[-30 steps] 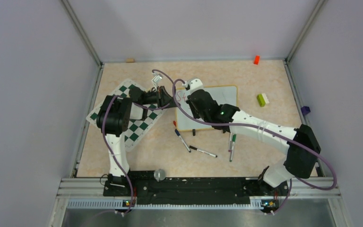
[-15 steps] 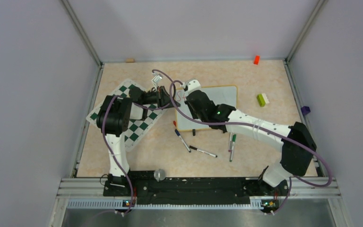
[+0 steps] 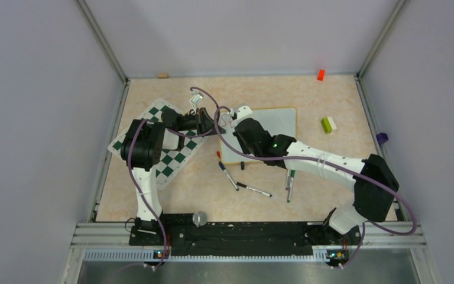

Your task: Write a sentence on the whiteboard

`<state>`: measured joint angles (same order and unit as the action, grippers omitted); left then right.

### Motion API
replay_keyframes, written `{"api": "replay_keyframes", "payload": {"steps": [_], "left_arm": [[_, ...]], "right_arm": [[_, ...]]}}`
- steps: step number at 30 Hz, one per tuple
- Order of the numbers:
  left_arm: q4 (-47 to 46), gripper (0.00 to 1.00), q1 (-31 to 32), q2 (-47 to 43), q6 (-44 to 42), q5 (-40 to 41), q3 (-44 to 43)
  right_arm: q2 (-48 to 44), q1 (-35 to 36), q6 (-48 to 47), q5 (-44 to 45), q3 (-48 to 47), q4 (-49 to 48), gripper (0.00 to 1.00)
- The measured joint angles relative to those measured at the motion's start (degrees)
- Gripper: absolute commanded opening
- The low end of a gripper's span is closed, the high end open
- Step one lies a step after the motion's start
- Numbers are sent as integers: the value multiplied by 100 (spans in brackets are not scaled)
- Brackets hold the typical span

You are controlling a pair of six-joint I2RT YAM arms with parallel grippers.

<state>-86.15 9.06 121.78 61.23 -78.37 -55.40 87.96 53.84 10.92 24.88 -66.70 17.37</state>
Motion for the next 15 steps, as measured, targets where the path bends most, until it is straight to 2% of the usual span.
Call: {"api": "replay_keyframes", "payload": {"steps": [15], "left_arm": [[-2,0,0,0,0,0,0]], "right_arm": [[-175,0,44,13,302,87,0]]}}
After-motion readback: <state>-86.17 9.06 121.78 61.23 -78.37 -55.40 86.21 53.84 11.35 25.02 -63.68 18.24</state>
